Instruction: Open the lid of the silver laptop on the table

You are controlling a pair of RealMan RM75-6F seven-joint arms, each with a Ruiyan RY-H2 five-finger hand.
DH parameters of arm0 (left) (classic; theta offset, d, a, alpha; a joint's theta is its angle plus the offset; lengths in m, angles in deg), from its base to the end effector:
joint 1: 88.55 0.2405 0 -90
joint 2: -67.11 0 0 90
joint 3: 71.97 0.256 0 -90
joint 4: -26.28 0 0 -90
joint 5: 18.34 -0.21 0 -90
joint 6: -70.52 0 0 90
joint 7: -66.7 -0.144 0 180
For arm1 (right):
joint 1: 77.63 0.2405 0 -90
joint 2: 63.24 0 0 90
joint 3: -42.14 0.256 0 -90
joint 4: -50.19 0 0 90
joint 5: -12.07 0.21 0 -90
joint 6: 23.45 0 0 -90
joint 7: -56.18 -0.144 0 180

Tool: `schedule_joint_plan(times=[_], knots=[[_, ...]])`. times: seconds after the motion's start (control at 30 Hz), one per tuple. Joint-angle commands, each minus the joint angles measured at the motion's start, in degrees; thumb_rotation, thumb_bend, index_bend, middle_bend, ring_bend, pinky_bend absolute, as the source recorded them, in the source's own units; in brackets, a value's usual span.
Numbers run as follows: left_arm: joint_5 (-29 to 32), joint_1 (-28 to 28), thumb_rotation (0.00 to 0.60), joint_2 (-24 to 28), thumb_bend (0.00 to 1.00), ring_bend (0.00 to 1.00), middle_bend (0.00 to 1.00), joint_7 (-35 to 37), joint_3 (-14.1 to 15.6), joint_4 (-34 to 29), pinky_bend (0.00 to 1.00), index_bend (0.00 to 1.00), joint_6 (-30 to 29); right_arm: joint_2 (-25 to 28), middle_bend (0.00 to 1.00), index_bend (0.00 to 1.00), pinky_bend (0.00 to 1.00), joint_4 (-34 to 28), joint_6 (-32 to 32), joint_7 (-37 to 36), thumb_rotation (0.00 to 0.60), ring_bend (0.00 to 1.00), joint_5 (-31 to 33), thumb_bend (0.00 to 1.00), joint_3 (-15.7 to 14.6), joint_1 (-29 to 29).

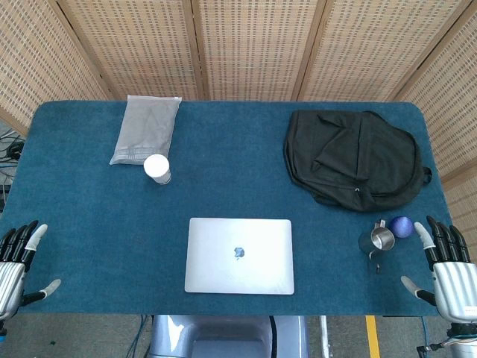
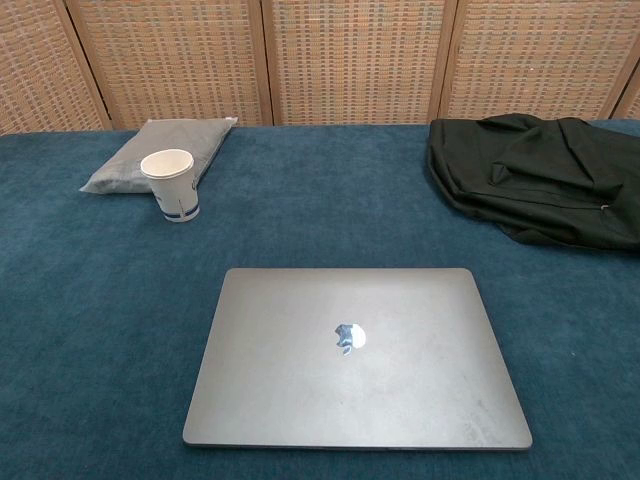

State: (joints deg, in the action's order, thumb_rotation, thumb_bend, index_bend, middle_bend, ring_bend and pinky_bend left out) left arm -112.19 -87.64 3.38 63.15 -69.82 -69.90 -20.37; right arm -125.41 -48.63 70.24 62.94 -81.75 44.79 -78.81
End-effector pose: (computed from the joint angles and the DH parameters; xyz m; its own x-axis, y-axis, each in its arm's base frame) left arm -0.2963 0.1312 0.1507 0.3995 0.0242 0.9164 0.9160 -0.0498 -0.3980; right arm -0.2826 -0.1465 0.1732 0.4301 0.1088 0.8962 -0.8988 -0.0417 0.4364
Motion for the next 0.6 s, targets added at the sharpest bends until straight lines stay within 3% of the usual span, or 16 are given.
schedule_joint_plan(times=[0.03, 0.37, 0.6], knots=[[-0.03, 0.01, 0.6, 0.02, 0.0, 0.0, 0.0, 0.01, 0.02, -0.03, 0.0, 0.0, -0.02, -0.02, 0.0, 0.0, 0.0, 0.04, 0.1, -0.06, 0.6, 0.0, -0.06, 0.0, -0.02, -0.04], [0.47, 0.4, 0.6, 0.18, 0.01, 0.0, 0.0, 0.04, -0.26, -0.87, 0.0, 0.0, -0.73, -0.33, 0.0, 0.0, 0.0, 0.65, -2.33, -0.96, 0.6, 0.0, -3.01, 0.0, -1.69, 1.3], [-0.19, 0.72, 0.6, 0.62, 0.01, 0.0, 0.0, 1.7, -0.15, -0.47, 0.0, 0.0, -1.65, -2.83, 0.0, 0.0, 0.0, 2.24, -7.34, -0.62, 0.6, 0.0, -14.43, 0.0, -4.35, 6.83]])
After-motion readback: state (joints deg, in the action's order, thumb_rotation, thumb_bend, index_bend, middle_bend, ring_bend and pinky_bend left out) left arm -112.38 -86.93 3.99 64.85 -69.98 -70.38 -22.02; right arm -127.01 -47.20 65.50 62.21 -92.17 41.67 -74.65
